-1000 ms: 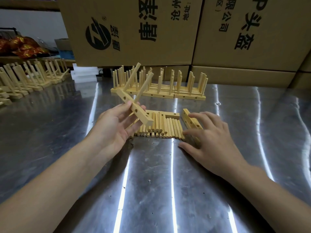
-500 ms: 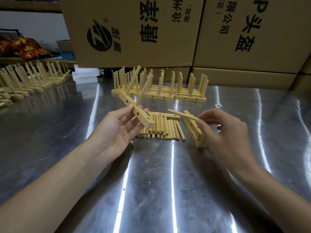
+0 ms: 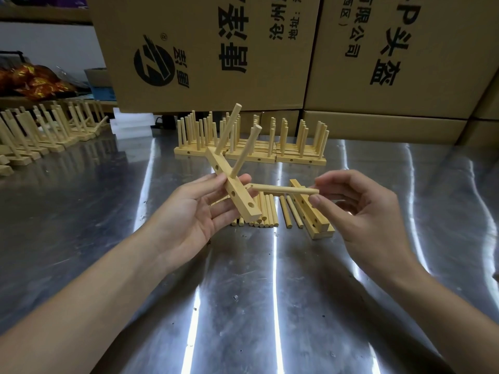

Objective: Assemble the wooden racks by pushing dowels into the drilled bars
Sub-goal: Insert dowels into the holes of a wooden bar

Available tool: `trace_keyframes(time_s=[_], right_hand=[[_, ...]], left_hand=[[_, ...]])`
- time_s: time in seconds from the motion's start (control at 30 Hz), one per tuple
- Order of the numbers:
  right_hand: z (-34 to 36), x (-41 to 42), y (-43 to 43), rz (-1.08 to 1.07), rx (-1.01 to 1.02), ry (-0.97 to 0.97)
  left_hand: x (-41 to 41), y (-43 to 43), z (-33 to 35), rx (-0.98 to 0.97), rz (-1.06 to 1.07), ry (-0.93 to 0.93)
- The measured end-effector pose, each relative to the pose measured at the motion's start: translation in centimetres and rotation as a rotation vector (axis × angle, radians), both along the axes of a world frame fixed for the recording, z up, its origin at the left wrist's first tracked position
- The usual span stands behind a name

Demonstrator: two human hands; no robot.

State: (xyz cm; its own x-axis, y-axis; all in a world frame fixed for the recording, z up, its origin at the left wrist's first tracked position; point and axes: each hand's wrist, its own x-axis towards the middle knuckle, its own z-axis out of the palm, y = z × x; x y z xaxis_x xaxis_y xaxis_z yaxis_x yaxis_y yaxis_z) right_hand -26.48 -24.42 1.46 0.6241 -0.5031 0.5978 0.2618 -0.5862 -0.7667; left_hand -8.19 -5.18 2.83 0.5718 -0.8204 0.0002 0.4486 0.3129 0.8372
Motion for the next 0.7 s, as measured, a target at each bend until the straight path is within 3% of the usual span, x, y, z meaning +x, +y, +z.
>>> trace_keyframes(time_s=[0.5,0.7], right_hand=[[0.1,-0.2,0.3,-0.032,-0.084,0.012],[-0.3,0.2,1.0,0.047,-0.095,0.015]], left_hand=[[0.3,0.0,-0.2,0.01,0.007,-0.013],[-0.3,-0.5,-1.1,0.073,-0.068,-0.07]])
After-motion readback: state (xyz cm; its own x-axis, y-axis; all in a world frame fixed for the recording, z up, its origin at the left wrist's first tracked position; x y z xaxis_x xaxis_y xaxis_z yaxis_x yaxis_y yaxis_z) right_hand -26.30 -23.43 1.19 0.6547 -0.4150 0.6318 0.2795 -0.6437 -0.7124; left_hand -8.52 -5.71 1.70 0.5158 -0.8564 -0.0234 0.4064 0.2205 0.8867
